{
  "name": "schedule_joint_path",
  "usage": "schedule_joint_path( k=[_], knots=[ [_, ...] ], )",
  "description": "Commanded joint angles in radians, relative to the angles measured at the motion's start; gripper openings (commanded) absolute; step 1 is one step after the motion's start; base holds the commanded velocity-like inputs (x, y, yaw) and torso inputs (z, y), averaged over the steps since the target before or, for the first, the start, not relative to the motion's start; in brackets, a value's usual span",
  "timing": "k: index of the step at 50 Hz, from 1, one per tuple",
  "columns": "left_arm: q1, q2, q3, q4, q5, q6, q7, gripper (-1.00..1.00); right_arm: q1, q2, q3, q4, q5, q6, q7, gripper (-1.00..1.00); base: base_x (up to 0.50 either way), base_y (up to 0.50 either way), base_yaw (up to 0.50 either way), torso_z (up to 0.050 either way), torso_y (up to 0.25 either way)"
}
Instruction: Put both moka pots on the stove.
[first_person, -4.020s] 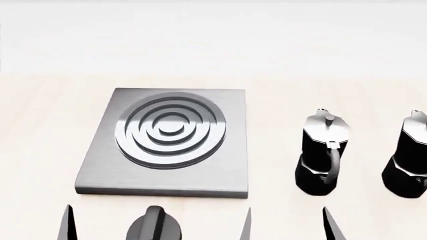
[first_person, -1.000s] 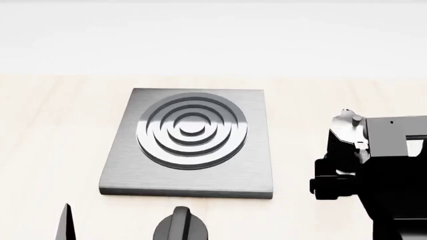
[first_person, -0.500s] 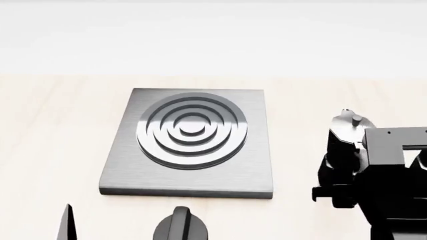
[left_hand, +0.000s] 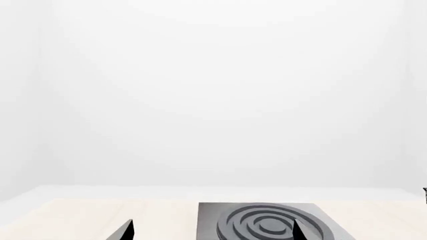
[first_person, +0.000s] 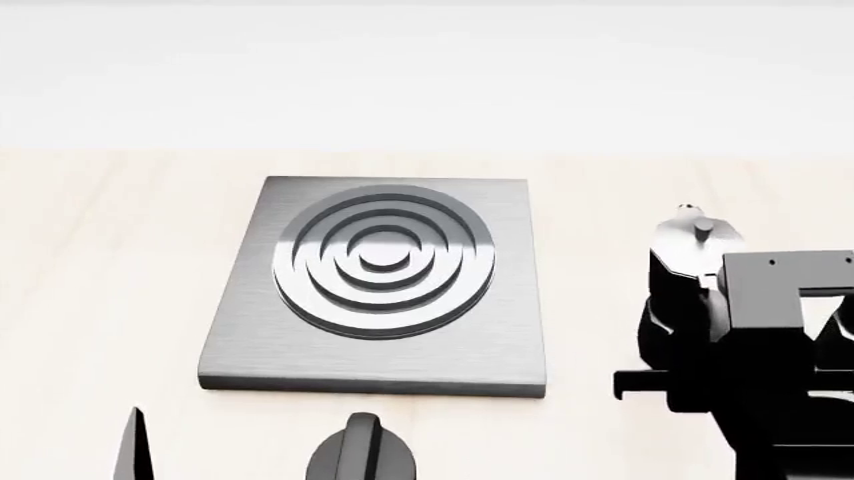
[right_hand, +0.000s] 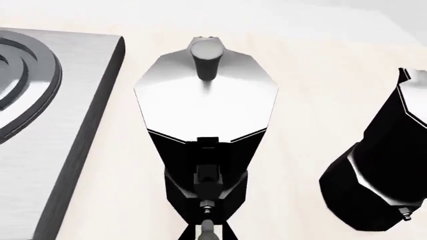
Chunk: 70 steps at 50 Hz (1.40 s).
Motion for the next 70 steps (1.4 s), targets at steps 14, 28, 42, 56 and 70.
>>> schedule_joint_path(
  k=[14,28,42,56,70],
  knots=[
    [0.000,-0.008,0.002,-0.003,-0.005,0.007,-0.008,1.00,-0.016,0.024,0.047,-0.423,0.047,0.153,0.081,-1.00,0.00,0.00,0.00,0.000,0.001],
    [0.000,-0.015,0.001,-0.001,-0.013,0.006,-0.011,1.00,0.068,-0.067,-0.014,-0.370,0.043,0.095,0.058,-1.00,0.00,0.00,0.00,0.000,0.001],
    [-0.003,-0.018,-0.004,-0.017,-0.024,0.021,-0.011,1.00,0.255,-0.190,-0.118,-0.070,0.000,-0.004,-0.025,-1.00,0.00,0.00,0.00,0.000,0.001],
    [-0.012,-0.022,-0.018,-0.043,-0.041,0.033,-0.012,1.00,0.446,-0.322,-0.178,0.327,-0.041,-0.170,-0.126,-1.00,0.00,0.00,0.00,0.000,0.001],
    [-0.008,-0.028,-0.020,-0.035,-0.050,0.040,-0.014,1.00,0.569,-0.438,-0.230,0.589,-0.045,-0.304,-0.210,-1.00,0.00,0.00,0.00,0.000,0.001]
  ],
)
